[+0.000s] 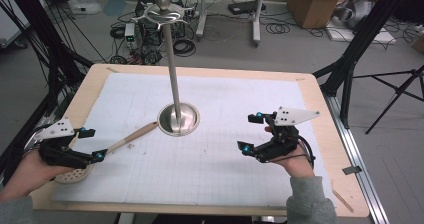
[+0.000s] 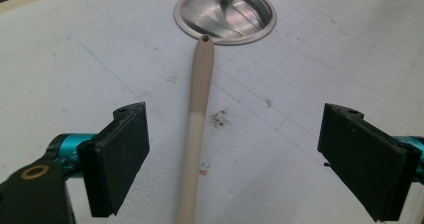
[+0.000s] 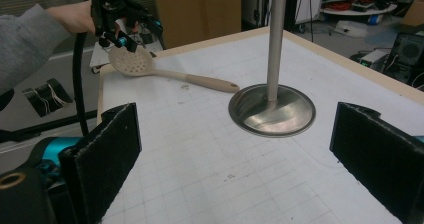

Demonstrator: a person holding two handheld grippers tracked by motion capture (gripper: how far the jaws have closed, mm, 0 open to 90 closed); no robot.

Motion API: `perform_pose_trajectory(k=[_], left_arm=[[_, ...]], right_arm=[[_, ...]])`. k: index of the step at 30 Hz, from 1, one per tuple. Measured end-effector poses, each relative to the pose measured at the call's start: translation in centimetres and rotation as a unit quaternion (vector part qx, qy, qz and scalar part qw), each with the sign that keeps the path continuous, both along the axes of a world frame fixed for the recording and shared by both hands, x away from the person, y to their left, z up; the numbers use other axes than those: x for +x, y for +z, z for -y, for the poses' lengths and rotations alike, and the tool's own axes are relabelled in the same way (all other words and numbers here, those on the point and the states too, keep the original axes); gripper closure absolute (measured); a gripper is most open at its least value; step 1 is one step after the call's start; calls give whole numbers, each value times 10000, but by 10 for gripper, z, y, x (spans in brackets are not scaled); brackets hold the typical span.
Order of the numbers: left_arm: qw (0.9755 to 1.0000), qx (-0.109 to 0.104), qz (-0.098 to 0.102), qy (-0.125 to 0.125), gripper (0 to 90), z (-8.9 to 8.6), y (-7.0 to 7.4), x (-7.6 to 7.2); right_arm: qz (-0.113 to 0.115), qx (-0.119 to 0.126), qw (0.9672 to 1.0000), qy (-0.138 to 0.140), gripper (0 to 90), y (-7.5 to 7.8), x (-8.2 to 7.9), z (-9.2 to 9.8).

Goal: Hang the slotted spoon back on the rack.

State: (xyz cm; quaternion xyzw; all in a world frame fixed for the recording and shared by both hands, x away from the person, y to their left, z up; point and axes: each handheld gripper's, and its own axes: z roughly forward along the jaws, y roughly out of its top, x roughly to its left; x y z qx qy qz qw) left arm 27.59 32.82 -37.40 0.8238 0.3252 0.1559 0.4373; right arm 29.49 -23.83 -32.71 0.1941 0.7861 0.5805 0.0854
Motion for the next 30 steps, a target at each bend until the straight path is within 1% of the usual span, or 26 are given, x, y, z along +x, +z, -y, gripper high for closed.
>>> perform_pose_trajectory(k=[1,2,4,6,8,11,14,16,17,18,20,22,23,25,28,30], left_arm=[[10000,30,-21,-1,139,1,-1,1],[10000,65,-41,-52,141,1,-1,2],[9997,116,-98,-201,141,2,-3,3],[9993,237,-86,-273,141,3,-4,5],[9990,264,-105,-334,146,6,-5,7],[9988,364,-173,-279,145,10,-6,12],[9978,453,-431,-233,141,13,-10,17],[9974,463,-546,-127,137,11,-12,20],[9974,460,-550,-104,130,10,-12,20],[9974,460,-537,-135,131,9,-12,20],[9975,458,-505,-198,154,8,-10,19],[9974,474,-474,-256,196,8,-9,19],[9971,534,-454,-286,198,8,-9,20],[9966,579,-489,-334,199,10,-12,22],[9948,737,-575,-395,192,12,-18,26],[9941,805,-632,-372,195,11,-21,29]], right_arm=[[-44,2,10000,0,48,0,-1,1],[-12,-4,10000,-19,48,1,-2,2],[-31,1,10000,-30,48,0,-3,4],[-32,-8,10000,-57,48,0,-3,5],[-45,-20,10000,-75,48,-1,-4,6],[-68,-17,9999,-75,48,-2,-5,7],[-65,-30,10000,-61,48,-2,-4,6],[-40,-35,10000,-46,49,-2,-5,6],[-52,-27,10000,-31,52,-1,-5,6],[-59,-27,10000,-36,52,-1,-6,6],[-50,-28,10000,-36,52,-1,-6,5],[-70,-70,9999,-39,52,-1,-7,5],[-61,-88,9999,-42,52,-1,-7,5],[-72,-109,9999,-48,52,-2,-8,4],[-107,-168,9998,-42,52,-4,-8,4],[-98,-189,9998,-42,52,-5,-8,4]])
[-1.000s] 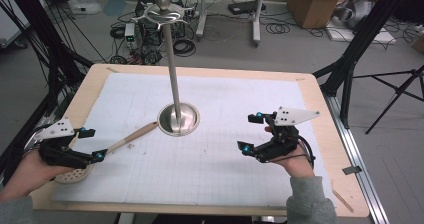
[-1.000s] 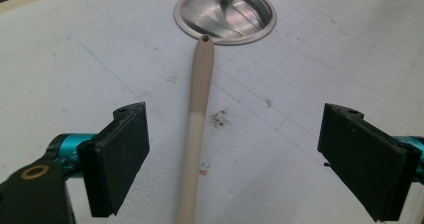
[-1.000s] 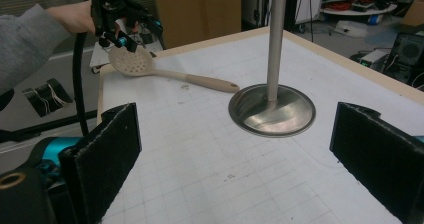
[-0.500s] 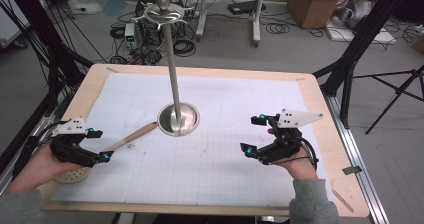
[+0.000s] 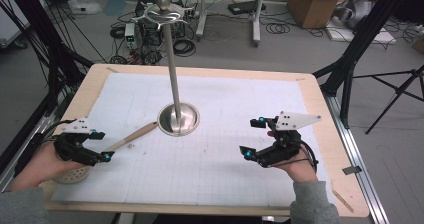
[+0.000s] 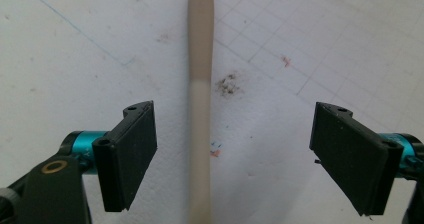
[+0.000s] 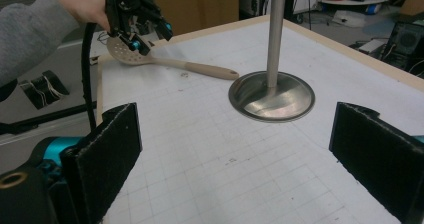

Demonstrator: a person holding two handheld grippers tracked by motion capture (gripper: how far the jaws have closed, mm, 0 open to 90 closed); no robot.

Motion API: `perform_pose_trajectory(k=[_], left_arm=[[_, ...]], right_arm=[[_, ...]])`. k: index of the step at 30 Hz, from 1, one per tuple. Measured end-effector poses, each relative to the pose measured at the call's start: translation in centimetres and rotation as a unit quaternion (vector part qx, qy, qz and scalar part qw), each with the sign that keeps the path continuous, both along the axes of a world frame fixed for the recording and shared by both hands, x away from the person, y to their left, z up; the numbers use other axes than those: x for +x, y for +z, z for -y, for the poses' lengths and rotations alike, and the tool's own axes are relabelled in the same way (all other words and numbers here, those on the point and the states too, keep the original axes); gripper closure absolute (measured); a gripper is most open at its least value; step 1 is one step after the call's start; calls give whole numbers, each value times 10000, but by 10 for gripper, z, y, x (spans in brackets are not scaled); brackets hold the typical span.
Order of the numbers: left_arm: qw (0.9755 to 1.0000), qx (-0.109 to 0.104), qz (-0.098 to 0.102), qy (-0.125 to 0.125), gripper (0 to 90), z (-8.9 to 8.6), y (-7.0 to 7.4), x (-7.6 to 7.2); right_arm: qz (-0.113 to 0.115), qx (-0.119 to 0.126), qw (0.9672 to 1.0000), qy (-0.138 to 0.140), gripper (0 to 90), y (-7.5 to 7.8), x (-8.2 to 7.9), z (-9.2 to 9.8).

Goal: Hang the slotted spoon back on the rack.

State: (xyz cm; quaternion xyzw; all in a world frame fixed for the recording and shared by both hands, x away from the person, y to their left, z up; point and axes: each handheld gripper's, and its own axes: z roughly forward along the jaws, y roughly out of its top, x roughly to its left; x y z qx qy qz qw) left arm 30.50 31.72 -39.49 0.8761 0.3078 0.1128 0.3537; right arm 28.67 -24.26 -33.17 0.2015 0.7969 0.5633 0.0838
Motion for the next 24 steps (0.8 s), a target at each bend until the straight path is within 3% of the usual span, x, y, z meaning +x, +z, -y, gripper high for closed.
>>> perform_pose_trajectory(k=[9,14,23,24], left_arm=[[9990,343,-274,-34,293,-5,-6,6],[9978,574,-320,-5,319,-9,-8,7],[9959,788,-440,-86,418,-6,-14,9],[9956,859,-374,-83,432,-6,-15,9]], right_arm=[[-84,-27,10000,-13,52,-3,-2,3],[-108,-58,9999,28,52,-4,-3,1],[-117,-86,9999,68,52,-4,-3,1],[-105,-80,9999,72,52,-4,-3,1]])
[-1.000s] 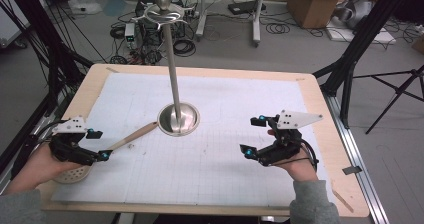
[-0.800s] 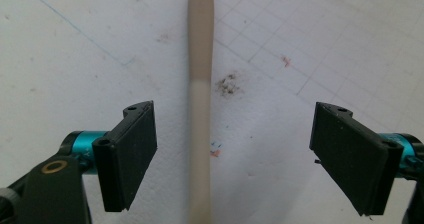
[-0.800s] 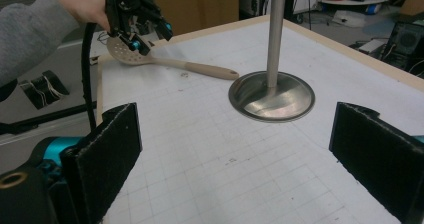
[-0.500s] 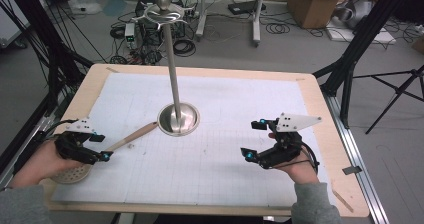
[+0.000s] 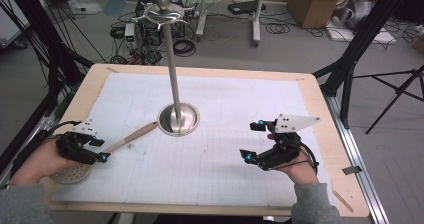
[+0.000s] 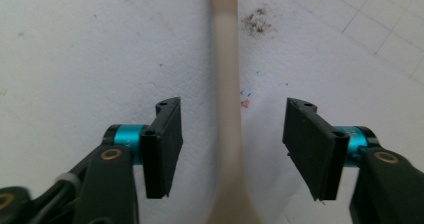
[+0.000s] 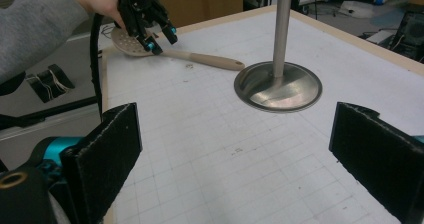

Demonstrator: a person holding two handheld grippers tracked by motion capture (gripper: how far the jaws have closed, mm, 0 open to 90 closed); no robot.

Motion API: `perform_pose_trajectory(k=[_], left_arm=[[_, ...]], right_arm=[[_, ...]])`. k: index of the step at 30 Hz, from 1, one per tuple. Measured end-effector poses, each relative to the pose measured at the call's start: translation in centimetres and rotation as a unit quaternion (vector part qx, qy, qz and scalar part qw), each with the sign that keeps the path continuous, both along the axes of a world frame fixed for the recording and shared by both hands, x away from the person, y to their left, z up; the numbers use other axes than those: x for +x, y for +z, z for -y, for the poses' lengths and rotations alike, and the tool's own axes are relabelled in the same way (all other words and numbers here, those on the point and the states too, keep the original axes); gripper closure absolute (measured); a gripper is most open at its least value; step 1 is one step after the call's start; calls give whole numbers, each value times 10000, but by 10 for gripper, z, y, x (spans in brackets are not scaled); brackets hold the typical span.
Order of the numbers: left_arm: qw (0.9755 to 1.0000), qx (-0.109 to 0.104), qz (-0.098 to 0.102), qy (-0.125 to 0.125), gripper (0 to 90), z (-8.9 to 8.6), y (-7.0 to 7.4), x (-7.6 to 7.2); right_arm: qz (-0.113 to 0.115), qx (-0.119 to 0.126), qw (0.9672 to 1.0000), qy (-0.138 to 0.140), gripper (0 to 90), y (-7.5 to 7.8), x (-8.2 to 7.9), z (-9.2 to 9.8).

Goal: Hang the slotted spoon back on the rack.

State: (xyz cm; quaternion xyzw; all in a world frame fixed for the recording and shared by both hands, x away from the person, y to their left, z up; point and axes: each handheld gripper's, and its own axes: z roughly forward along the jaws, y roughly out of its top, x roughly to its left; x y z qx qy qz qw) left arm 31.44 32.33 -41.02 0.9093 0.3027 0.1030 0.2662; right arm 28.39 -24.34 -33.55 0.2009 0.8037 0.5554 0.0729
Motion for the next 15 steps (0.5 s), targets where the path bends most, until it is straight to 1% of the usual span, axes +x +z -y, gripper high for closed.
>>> perform_pose_trajectory(k=[1,3,6,8,9,10,13,15], left_arm=[[10000,35,61,-30,435,0,-1,-1],[9999,-4,71,-116,484,-1,-2,-1],[10000,-9,44,-55,527,-3,-3,0],[10000,-76,-52,-3,543,-4,-3,1],[9999,-70,-94,19,548,-4,-3,2],[9999,-86,-94,32,557,-4,-3,2],[9999,-49,-126,26,576,-3,-4,2],[9999,21,-143,1,584,-2,-6,3]], right_arm=[[-6,2,10000,-7,52,0,0,0],[-21,2,10000,-12,52,0,0,1],[-35,-4,10000,-16,52,0,-1,1],[-40,-13,10000,-15,52,-1,-1,0],[-24,-16,10000,-3,52,-1,-1,0],[-45,-12,10000,3,52,-1,-1,0],[-30,-17,10000,-2,52,-1,-1,1],[-50,-11,10000,-14,52,-1,-1,2]])
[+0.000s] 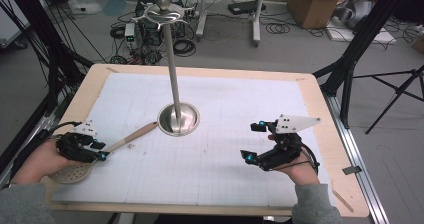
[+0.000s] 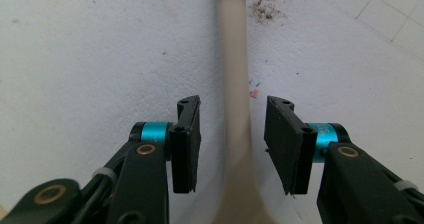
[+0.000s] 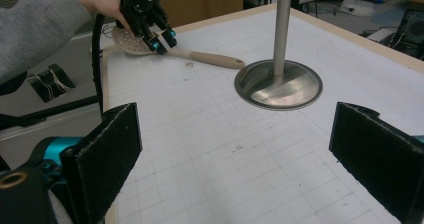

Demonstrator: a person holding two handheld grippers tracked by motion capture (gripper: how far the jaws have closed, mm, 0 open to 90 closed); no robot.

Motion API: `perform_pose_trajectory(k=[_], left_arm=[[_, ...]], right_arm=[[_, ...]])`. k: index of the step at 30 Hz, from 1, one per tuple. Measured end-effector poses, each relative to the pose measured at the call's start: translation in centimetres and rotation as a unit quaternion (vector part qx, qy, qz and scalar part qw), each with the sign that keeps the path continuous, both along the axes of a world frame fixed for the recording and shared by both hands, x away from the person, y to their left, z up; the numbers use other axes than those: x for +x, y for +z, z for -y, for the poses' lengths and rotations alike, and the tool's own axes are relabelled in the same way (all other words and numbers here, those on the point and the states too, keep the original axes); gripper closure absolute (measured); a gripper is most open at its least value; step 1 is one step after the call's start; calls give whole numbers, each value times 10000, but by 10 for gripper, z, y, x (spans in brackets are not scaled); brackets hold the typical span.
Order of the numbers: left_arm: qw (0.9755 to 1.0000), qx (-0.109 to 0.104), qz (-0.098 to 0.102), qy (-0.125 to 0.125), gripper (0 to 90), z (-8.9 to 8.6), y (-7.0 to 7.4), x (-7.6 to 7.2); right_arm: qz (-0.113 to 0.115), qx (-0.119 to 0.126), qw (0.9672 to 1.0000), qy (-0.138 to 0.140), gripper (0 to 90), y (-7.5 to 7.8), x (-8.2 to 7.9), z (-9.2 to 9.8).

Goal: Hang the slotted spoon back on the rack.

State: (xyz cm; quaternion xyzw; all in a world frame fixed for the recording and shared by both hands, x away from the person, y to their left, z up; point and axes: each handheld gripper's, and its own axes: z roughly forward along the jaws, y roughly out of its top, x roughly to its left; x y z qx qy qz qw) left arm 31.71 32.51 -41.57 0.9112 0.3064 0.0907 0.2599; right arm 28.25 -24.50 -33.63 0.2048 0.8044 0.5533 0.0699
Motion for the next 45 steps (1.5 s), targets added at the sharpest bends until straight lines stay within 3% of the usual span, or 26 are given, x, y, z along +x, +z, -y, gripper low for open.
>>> perform_pose_trajectory(k=[10,18,20,24,34,37,41,45], left_arm=[[9999,14,-142,-7,662,2,-4,2],[9999,55,-82,-54,738,5,-4,-2],[9998,147,-16,-149,773,7,-3,-3],[9999,59,-25,-115,777,6,-4,-3],[9999,166,-25,-36,780,9,-2,-4],[9999,150,-26,-1,780,9,-1,-4],[10000,-44,-28,10,780,6,3,-6],[9998,-156,82,59,780,1,10,-9]], right_arm=[[21,18,10000,1,52,0,0,2],[0,-51,10000,6,52,-1,0,1],[-31,-8,10000,37,52,-1,-1,0],[2,41,10000,73,52,1,-1,0],[0,5,10000,42,52,0,0,1],[4,2,10000,40,52,0,0,1],[6,7,10000,44,52,0,0,0],[-10,1,10000,32,52,0,0,0]])
